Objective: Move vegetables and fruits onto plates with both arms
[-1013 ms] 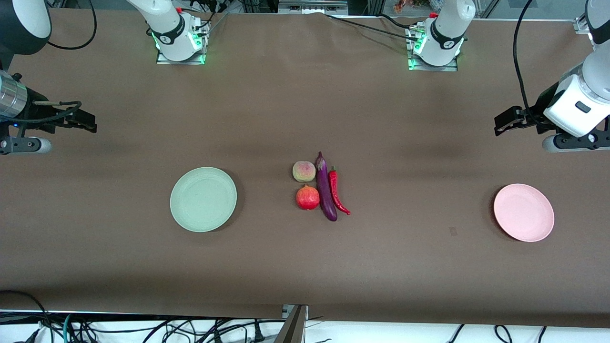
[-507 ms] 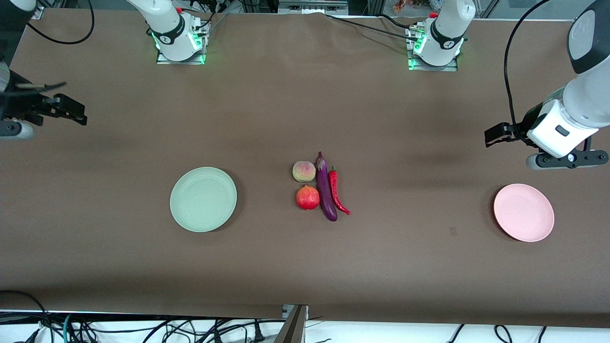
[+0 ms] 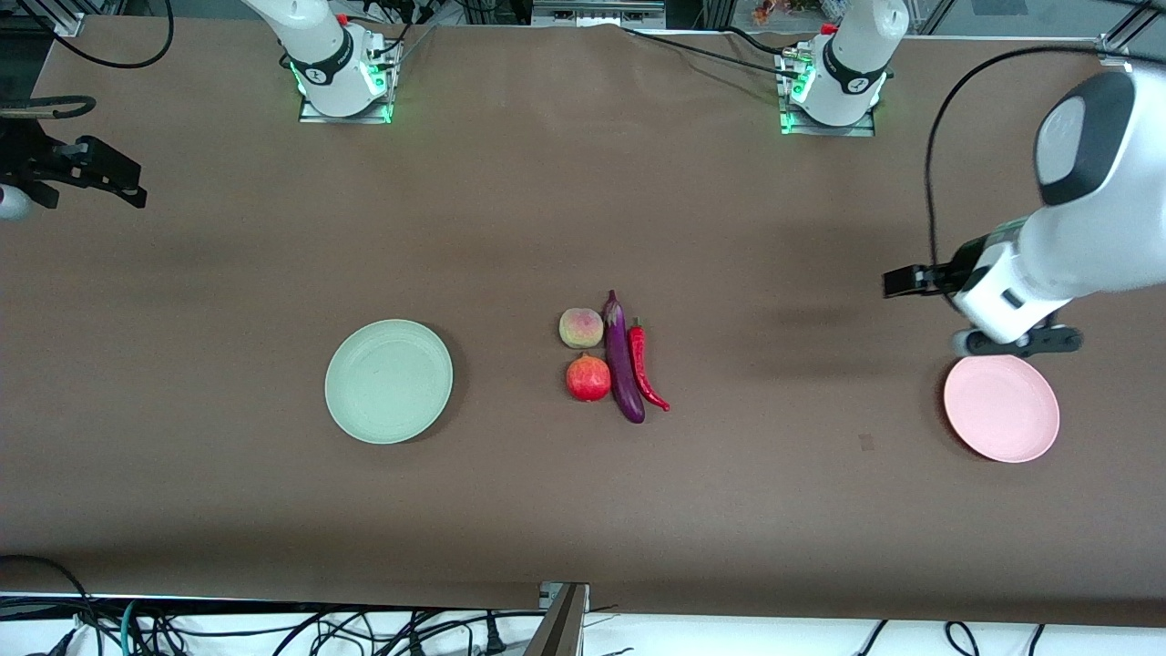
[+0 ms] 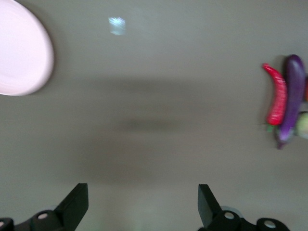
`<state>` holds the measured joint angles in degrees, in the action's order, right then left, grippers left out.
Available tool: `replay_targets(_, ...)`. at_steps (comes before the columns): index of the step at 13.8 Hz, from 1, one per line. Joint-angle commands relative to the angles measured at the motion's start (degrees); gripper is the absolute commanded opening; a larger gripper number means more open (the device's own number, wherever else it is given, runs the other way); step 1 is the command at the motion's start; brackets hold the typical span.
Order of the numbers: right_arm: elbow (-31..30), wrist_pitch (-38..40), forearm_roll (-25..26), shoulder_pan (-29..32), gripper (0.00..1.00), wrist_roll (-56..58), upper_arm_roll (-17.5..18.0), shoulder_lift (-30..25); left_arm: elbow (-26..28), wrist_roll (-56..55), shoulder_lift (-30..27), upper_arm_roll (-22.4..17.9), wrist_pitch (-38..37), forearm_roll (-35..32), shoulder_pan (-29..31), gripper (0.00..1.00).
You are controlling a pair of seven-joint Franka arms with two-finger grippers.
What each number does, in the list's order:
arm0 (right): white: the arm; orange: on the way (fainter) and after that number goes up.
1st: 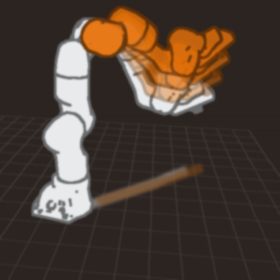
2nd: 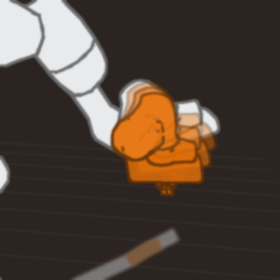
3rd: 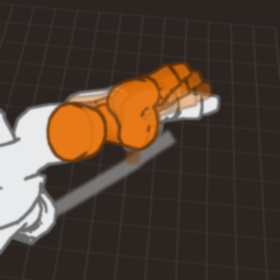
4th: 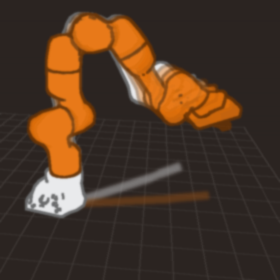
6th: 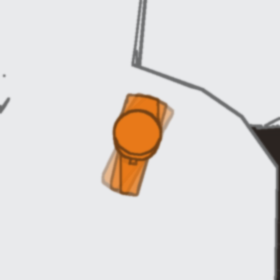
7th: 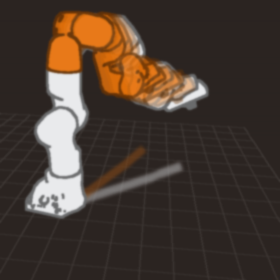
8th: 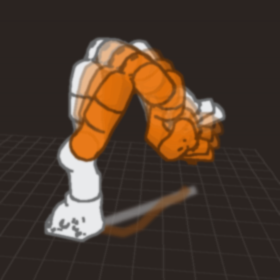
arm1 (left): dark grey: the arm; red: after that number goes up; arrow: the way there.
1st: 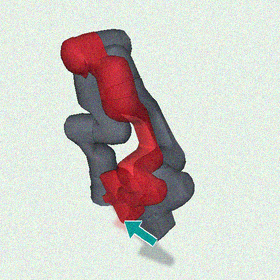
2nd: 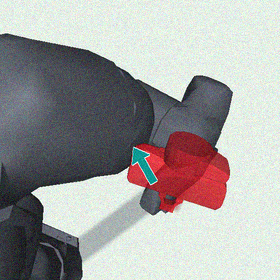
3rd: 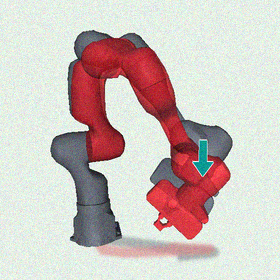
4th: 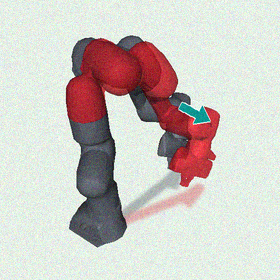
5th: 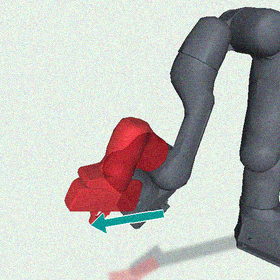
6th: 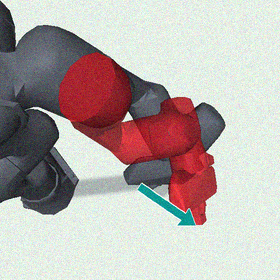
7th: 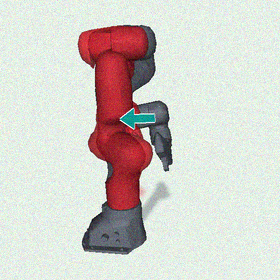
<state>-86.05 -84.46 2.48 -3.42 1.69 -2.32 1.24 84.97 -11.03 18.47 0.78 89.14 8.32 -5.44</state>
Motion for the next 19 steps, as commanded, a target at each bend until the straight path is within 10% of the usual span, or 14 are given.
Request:
replay_targets(1, 0.09, -0.09, -0.73, -0.45, 1.0, -0.64, 0.04, 0.78, -2.97, -6.09, 6.91, -0.08, 5.14, 8.0, -2.98, 1.0)
replay_targets(10, -0.52, 0.61, -0.73, -2.12, 1.0, -0.64, -0.05, 3.77, -2.88, -28.34, 22.82, -0.17, 34.5, 10.31, -21.0, 1.0)
replay_targets(19, -0.35, -0.96, -0.64, -5.1, 1.0, -0.29, 0.04, 10.61, -2.88, -30.71, 29.25, -0.25, 39.53, 10.23, -23.47, 1.0)
